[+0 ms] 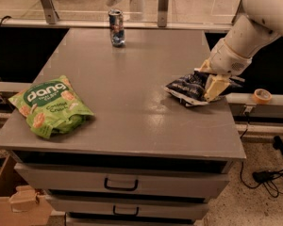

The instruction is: Move blue chip bag near redbull can

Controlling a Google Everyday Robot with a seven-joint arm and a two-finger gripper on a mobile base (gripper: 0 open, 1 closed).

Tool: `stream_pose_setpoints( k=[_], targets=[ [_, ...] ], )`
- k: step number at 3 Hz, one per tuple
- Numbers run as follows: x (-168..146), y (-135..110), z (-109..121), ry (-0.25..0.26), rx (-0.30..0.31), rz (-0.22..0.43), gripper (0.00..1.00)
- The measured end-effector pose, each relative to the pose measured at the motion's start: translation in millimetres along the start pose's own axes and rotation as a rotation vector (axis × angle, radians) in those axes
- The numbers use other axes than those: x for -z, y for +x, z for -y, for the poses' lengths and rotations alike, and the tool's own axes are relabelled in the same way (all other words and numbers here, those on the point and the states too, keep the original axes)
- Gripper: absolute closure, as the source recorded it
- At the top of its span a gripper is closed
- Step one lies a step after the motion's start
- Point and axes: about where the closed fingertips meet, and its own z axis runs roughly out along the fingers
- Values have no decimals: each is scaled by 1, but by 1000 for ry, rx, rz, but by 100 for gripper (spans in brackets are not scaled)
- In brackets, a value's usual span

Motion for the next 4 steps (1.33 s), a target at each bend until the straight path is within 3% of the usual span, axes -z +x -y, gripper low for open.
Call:
stream_pose_setpoints(
  k=[1, 2, 3, 4],
  targets=[
    [2, -1, 0, 0, 0, 0, 100],
    [62, -38, 9, 104, 45, 53, 100],
    [142, -80, 19, 253, 84, 138, 100],
    [142, -80, 19, 253, 84, 138, 100]
  ],
)
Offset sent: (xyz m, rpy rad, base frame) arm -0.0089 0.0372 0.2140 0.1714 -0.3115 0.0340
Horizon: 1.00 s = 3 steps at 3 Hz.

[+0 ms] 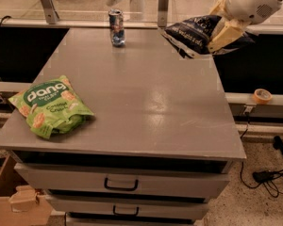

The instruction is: Move blue chip bag near redbull can

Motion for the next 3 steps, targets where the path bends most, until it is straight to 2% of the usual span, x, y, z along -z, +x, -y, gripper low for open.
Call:
stream_pose_setpoints(
  k=[1, 2, 3],
  targets=[
    [-22, -8, 22, 21, 53, 31, 100],
    [-61, -28, 59, 58, 124, 105, 100],
    [-114, -42, 104, 112, 192, 164, 100]
  ],
)
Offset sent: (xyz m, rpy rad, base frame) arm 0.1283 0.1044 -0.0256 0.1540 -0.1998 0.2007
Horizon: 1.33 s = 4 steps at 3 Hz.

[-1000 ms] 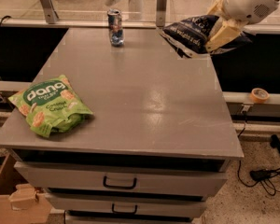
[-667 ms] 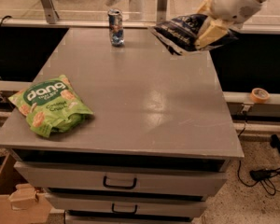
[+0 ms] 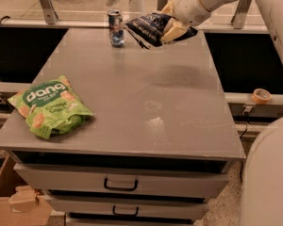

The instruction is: Move blue chip bag near redbull can

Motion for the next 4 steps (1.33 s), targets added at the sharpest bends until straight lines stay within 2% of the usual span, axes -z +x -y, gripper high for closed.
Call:
stream_pose_setpoints(
  k=[2, 4],
  targets=[
    [-1, 9, 0, 16, 9, -10, 100],
    [-40, 51, 39, 99, 73, -42, 100]
  ],
)
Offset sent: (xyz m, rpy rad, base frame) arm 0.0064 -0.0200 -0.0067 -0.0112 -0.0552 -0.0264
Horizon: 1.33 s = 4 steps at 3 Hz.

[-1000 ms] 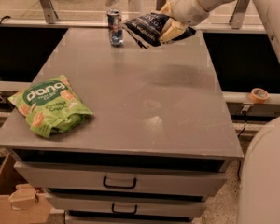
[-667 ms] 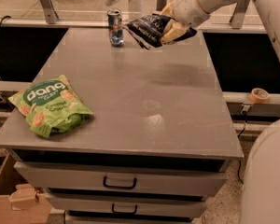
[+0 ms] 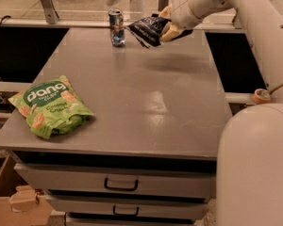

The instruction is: Move blue chip bag near redbull can

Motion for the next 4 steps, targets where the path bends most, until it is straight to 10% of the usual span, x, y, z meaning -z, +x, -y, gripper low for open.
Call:
stream_pose_setpoints(
  k=[2, 4],
  targets=[
    [-49, 38, 12, 24, 2, -60, 100],
    [-92, 48, 15, 21, -8, -71, 61]
  ],
)
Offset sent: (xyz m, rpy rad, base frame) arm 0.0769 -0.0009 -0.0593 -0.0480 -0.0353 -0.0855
